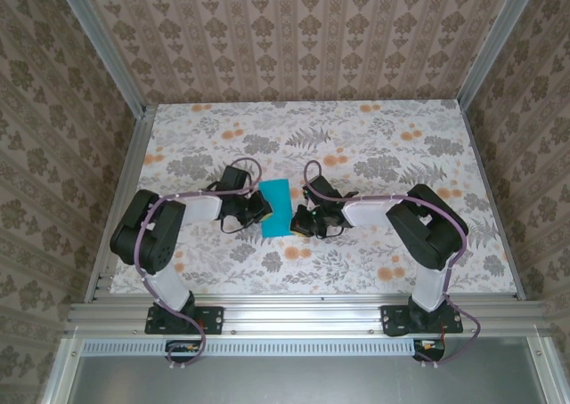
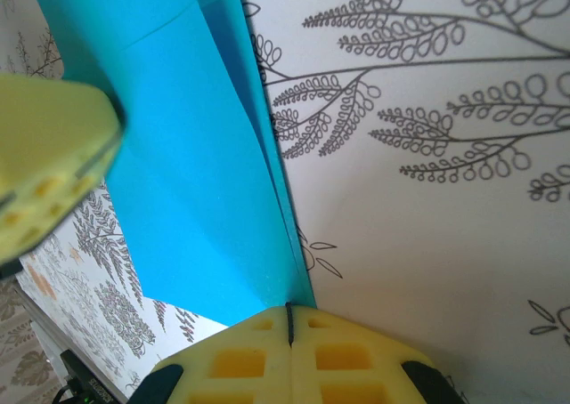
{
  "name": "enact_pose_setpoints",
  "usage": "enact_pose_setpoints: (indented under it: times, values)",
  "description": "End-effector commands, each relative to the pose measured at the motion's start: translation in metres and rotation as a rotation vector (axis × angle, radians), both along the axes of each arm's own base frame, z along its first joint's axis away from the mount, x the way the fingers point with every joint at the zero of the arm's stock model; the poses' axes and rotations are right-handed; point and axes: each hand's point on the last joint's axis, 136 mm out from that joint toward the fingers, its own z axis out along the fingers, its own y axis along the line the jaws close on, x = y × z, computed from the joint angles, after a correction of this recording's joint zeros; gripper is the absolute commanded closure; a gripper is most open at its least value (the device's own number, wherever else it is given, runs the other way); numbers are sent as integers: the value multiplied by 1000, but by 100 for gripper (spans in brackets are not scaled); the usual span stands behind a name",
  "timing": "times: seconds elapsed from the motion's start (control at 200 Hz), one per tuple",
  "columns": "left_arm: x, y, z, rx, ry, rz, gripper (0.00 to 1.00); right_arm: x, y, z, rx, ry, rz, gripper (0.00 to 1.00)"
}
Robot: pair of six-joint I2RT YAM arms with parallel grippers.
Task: Fold a paper plane with a square sheet of paper (pick it up from the middle)
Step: Fold the triangle a second time at the center of the table.
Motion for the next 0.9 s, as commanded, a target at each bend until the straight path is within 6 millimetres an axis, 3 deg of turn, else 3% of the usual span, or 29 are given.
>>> enact_pose_setpoints:
  times: [0.0, 0.15, 0.28, 0.41, 0.48, 0.66, 0.895]
  values:
    - [13, 34, -23, 104, -36, 31, 91, -50, -59, -57, -277, 207, -30, 94]
    - [28, 44, -16, 125, -75, 29, 91, -51, -60, -56, -277, 208, -31, 94]
    - [39, 36, 14, 67, -161, 3, 89, -49, -58, -54, -266, 202, -35, 94]
    - [28, 16, 44, 0, -229, -40, 86, -45, -54, -51, -254, 195, -37, 94]
    - [14, 4, 49, -23, -239, -65, 85, -44, -53, -50, -256, 196, -35, 94]
    - [-11, -16, 32, -14, -197, -109, 87, -45, -52, -51, -256, 207, -28, 94]
    - [-7, -18, 7, 25, -141, -113, 92, -46, -53, -52, -259, 209, -28, 94]
